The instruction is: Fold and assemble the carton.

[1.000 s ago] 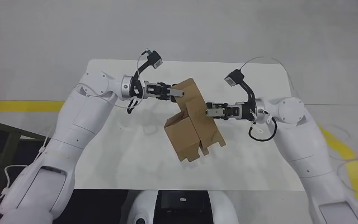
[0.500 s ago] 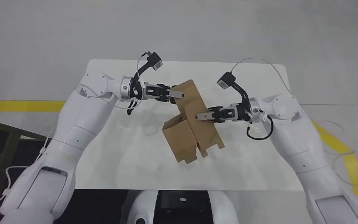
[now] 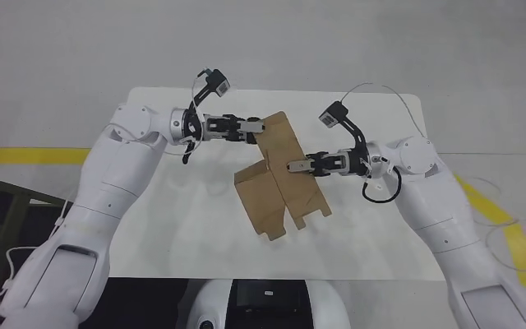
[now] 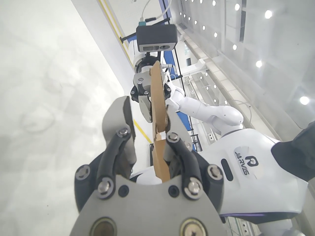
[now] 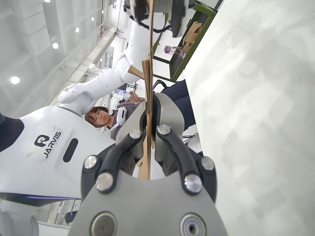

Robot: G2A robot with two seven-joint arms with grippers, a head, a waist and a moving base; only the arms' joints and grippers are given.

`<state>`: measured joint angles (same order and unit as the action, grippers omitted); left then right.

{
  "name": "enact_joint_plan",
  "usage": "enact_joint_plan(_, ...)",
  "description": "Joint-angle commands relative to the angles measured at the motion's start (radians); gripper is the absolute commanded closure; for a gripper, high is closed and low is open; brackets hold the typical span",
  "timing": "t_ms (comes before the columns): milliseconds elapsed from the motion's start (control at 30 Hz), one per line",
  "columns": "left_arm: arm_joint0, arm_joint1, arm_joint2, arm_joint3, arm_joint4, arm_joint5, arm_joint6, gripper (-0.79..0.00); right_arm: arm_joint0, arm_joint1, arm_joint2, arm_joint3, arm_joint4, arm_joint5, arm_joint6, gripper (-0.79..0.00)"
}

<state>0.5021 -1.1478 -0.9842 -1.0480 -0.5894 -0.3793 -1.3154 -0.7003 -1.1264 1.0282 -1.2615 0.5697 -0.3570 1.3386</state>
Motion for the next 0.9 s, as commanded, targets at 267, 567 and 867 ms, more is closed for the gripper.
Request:
enact_joint_plan(267,0.039,0.018,-0.045,-0.044,0.051,0.096,0.066,-0.785,-0.101,0.02,0.101,-0.062,-0.105,0.113,-0.353,0.0)
enact_joint_plan(567,0.072,0.018,-0.047,-0.077,0.056,0.164,0.114,-0.785,-0.263,0.034,0.202,-0.225,-0.213,0.104,-0.686,0.0)
enact_joint_plan(867,0.075,0.016,-0.045,-0.088,0.057,0.172,0.119,-0.785,-0.263,0.034,0.202,-0.225,-0.213,0.104,-0.686,0.0)
